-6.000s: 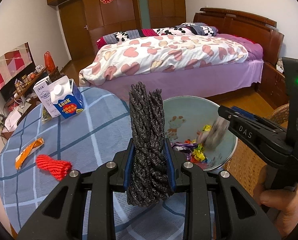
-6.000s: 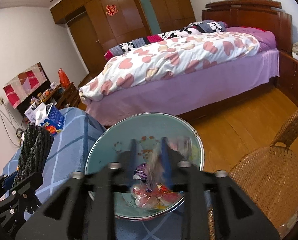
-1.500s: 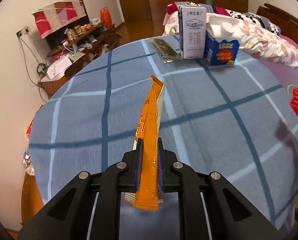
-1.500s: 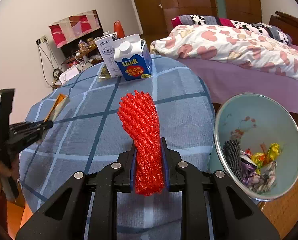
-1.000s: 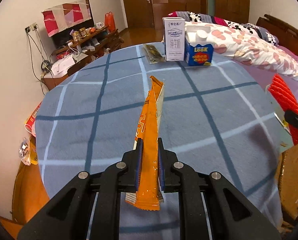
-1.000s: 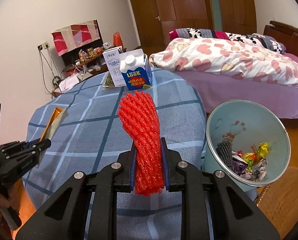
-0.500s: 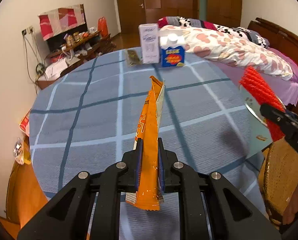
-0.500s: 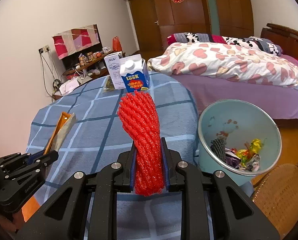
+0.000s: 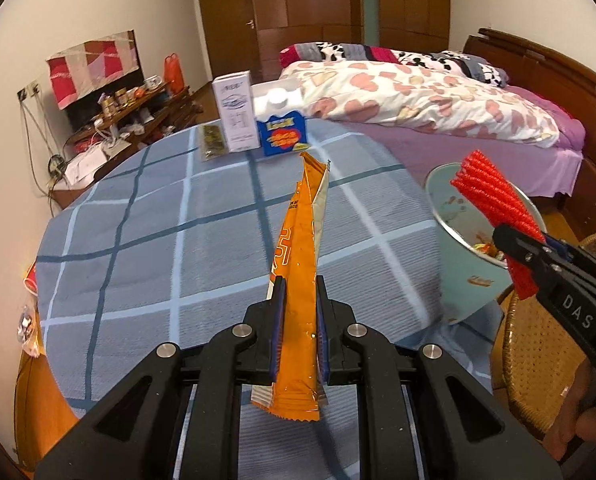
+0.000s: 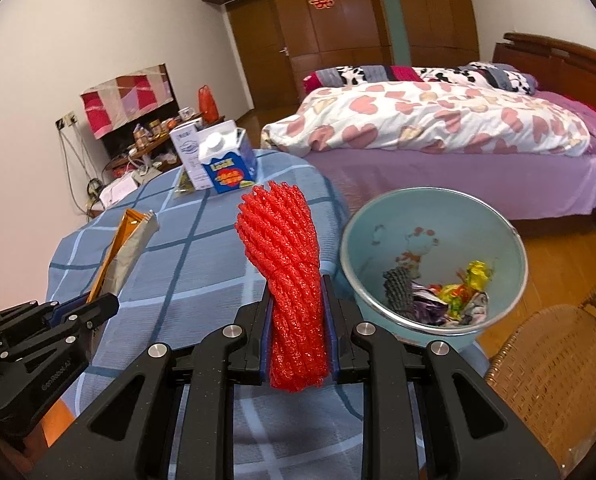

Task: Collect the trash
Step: 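Carry the orange wrapper and red mesh bag over the blue bin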

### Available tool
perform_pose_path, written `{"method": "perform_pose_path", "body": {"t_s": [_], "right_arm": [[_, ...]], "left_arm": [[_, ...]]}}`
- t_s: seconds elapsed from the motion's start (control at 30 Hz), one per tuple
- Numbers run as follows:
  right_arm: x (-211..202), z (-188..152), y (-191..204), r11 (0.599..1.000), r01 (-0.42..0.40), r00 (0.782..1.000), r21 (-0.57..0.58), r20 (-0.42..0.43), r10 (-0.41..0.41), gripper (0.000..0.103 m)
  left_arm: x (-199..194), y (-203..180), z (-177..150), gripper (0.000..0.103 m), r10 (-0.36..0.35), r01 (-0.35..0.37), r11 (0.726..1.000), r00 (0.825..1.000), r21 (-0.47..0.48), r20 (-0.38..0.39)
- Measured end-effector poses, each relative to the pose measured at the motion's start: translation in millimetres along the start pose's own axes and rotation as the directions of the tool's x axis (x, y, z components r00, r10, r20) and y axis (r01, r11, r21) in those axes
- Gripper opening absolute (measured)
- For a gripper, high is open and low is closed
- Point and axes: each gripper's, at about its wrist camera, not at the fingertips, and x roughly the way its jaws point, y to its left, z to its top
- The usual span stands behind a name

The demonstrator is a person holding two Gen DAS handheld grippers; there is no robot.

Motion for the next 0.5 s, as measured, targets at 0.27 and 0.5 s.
{"method": "perform_pose_path", "body": {"t_s": [0.27,0.5], "right_arm": [[-8,-1,-23,0.999,0.03,0.999,0.044,0.013,-0.031,0.022],[-13,4,-36,0.996,0.054,0.998,0.074,0.034,-0.056,0.022]], "left_arm": [[-1,-25,11,0.013,-0.036,0.036,0.999,0.999,0.036,0.013],[-1,-47,20,0.013,-0.061,0.06,0.996,0.998,0.066,0.023]]}}
